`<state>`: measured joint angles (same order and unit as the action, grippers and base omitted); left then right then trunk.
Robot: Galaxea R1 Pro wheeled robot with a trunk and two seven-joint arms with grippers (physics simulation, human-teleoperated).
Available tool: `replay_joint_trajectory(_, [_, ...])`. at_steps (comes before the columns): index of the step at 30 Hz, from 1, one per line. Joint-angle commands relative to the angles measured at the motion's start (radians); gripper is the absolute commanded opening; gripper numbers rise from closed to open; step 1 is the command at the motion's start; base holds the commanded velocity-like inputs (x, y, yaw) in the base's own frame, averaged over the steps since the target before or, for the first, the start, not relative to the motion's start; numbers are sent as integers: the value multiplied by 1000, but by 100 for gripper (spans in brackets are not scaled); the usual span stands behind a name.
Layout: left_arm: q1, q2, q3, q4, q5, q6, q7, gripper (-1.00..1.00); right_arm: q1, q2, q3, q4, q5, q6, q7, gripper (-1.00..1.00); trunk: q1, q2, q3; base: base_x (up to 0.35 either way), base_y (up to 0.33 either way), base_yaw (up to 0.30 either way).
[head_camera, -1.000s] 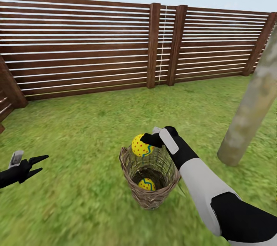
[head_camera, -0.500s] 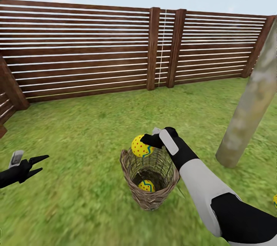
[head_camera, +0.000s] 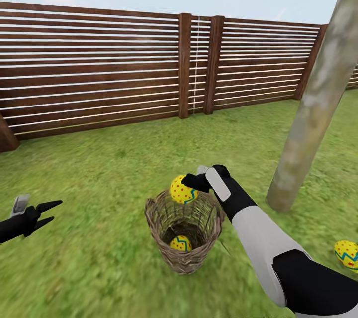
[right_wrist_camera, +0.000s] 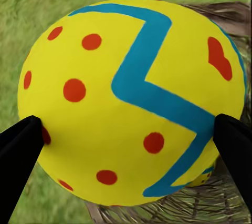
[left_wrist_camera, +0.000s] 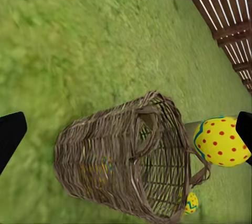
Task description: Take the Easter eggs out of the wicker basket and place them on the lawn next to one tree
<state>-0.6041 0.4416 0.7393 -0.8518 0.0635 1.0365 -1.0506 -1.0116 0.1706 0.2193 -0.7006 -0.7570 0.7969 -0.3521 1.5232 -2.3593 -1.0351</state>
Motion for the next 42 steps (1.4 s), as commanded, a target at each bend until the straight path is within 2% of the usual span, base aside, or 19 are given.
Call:
replay_joint_trajectory(1, [0, 1, 5, -1, 6, 8, 0, 100, -1, 0, 3, -1, -9, 0, -10, -100, 0, 0, 0, 51, 0, -250])
replay_joint_trajectory(5, [0, 1, 11, -1, 7, 8, -3, 100, -1, 0, 3, 0, -6, -1, -10, -100, 0, 0, 3, 10, 0, -250])
replay_joint_trajectory(7, [0, 1, 12, -1, 6, 8, -33, 100, -1, 0, 3, 1, -5, -1, -10, -100, 0, 0, 5, 1, 0, -250])
replay_joint_trajectory(9, [0, 2, 12, -1, -1, 8, -72, 100, -1, 0, 3, 2, -5, -2, -10, -100, -8, 14, 13, 0, 0, -250])
replay_joint_trajectory(14, [0, 2, 11, -1, -4, 8, -84, 100, -2, -2, -1, -3, -10, -4, -9, -100, -27, 49, 33, 0, 0, -250])
replay_joint_trajectory(16, [1, 2, 11, -1, -4, 8, -84, 100, -2, -15, -3, -4, -14, -26, -6, -100, -34, 63, 41, 0, 0, -250])
replay_joint_trajectory(19, [0, 2, 11, -1, -4, 8, -85, 100, -2, -32, -10, -5, -14, -39, 53, -100, -46, 84, 54, 0, 0, -245])
replay_joint_trajectory(22, [0, 2, 11, -1, -4, 8, -85, 100, -2, -65, -64, -23, -14, -39, 75, -100, -57, 105, 67, 0, 0, -228])
replay_joint_trajectory(24, [1, 2, 11, -2, -4, 8, -85, 100, -2, -94, -98, -49, -15, -37, 78, -100, -65, 119, 75, 0, 0, -221])
replay_joint_trajectory(25, [1, 2, 11, -2, -4, 8, -85, 100, -2, -117, -107, -59, -16, -38, 80, -100, -69, 126, 80, 0, 0, -220])
replay_joint_trajectory(28, [0, 2, 11, -3, -3, 8, -85, 100, -3, -161, -133, -67, -15, -39, 92, -100, -80, 147, 93, 0, 0, -219])
replay_joint_trajectory(32, [1, 2, 10, -3, -2, 8, -85, 100, 2, -175, -144, -61, -8, -43, 91, -100, -96, 175, 110, 0, 0, -218])
replay_joint_trajectory(36, [0, 0, 1, -7, -2, 8, -85, 100, 66, -177, -139, -56, 0, -100, 89, -100, -111, 203, 128, 0, 0, -218])
replay_joint_trajectory(41, [1, -1, -6, -8, -2, 8, -85, 100, 115, -176, -137, -56, 2, -118, 89, -100, -130, 238, 149, 0, 0, -216])
replay_joint_trajectory(42, [0, -1, -19, -9, -2, 8, -85, 100, 124, -177, -137, -57, 2, -119, 90, -100, -134, 245, 154, 0, 0, -216])
